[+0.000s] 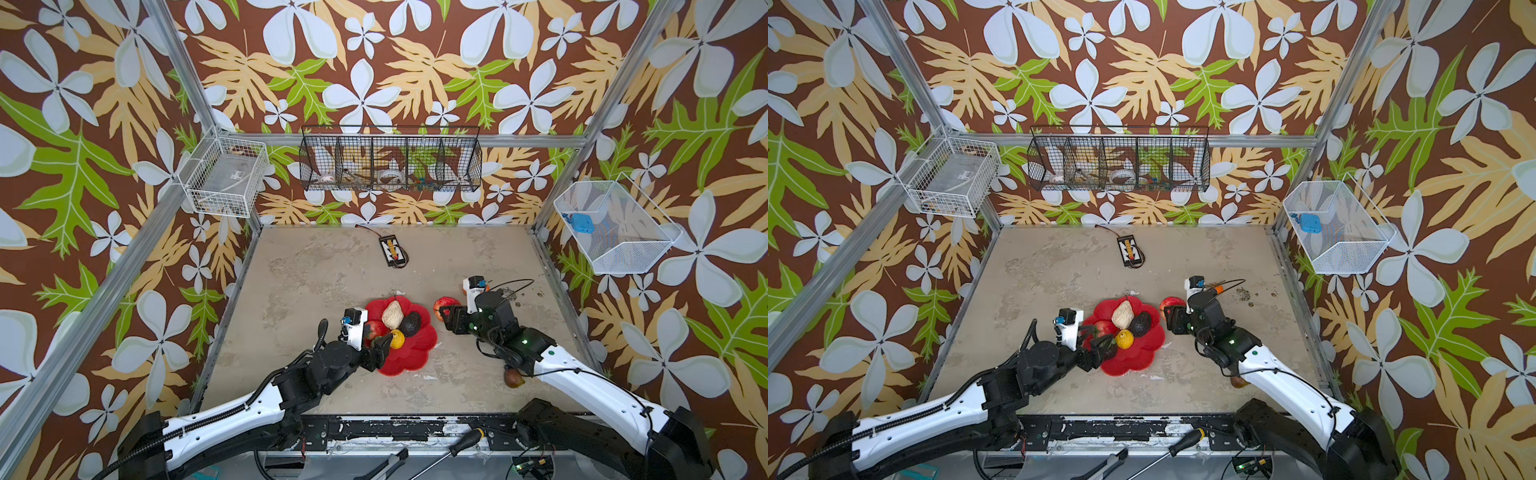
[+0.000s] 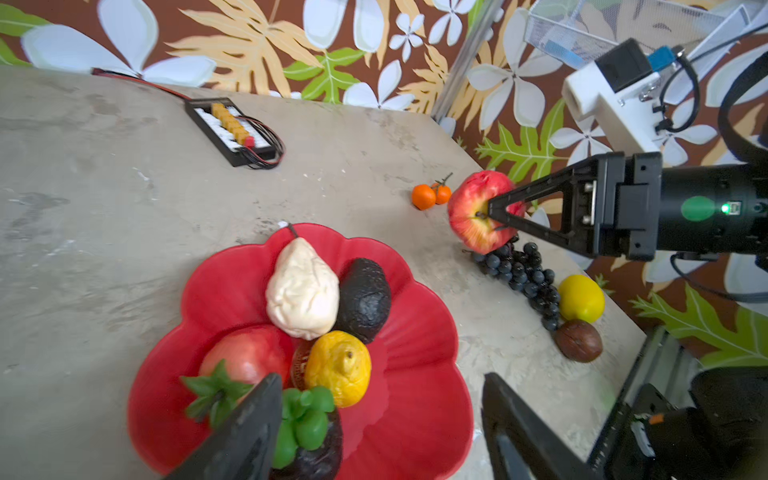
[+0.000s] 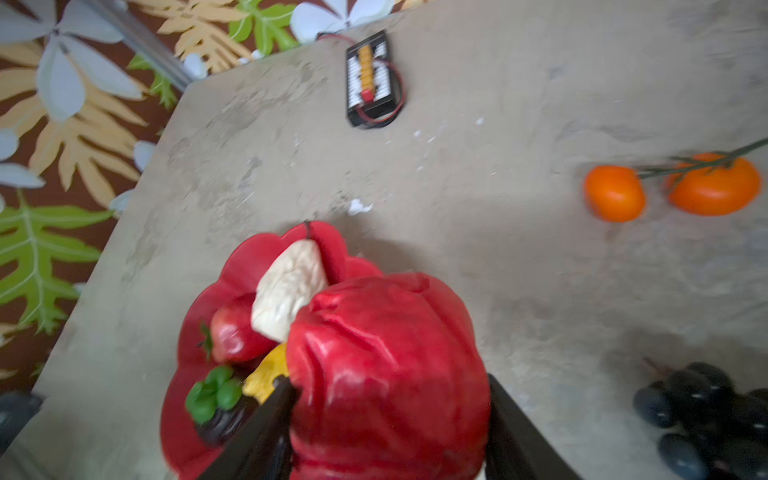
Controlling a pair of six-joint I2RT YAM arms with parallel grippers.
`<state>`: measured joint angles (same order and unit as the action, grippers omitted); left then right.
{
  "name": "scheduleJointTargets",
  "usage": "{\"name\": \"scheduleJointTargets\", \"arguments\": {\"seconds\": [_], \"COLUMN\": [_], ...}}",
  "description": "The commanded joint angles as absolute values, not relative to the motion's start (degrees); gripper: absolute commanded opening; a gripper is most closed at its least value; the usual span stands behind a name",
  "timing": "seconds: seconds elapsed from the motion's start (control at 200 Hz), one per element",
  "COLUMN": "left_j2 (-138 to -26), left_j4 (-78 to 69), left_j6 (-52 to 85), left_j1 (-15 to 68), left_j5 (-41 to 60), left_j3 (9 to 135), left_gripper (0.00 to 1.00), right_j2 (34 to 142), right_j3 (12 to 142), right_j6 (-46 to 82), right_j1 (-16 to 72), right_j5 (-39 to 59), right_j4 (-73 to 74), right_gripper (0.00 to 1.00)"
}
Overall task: Place and organize the fake fruits in the fruit bowl
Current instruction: 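Carry the red apple toward the bowl with the right gripper, then hold the apple to the left gripper while the left gripper grasps it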
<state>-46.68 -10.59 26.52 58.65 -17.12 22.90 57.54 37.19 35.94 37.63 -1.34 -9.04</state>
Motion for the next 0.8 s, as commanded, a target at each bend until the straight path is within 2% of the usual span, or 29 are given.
{"name": "scheduleJointTargets", "arguments": {"seconds": [0.0, 0.295, 0.661, 0.796], "left_j2": [-50.3, -54.19, -56.23, -56.43], "left_j4": [-13.84, -16.0, -16.43, -16.61], "left_j6": [27.22, 29.13, 30.3, 30.41], "left_j1": [58.54, 58.56, 58.59, 58.6], "left_j5": [-11.85, -10.14, -7.58, -6.88], "left_j3": [25.18, 27.06, 27.33, 27.33], "left_gripper": [0.69, 0.54, 0.38, 0.37], "right_j2": [56.87, 57.29, 58.81, 59.93], "right_j3": [37.29, 36.48, 36.61, 36.91], "right_j6": [38.94, 41.84, 42.63, 42.88], "right_j1": [42.32, 50.36, 53.85, 54.79], "right_j5": [-2.98, -4.9, -6.73, -7.2], "right_j4": [-7.71, -4.71, -2.84, -2.31], "right_gripper": [0.64, 0.64, 0.64, 0.64]}}
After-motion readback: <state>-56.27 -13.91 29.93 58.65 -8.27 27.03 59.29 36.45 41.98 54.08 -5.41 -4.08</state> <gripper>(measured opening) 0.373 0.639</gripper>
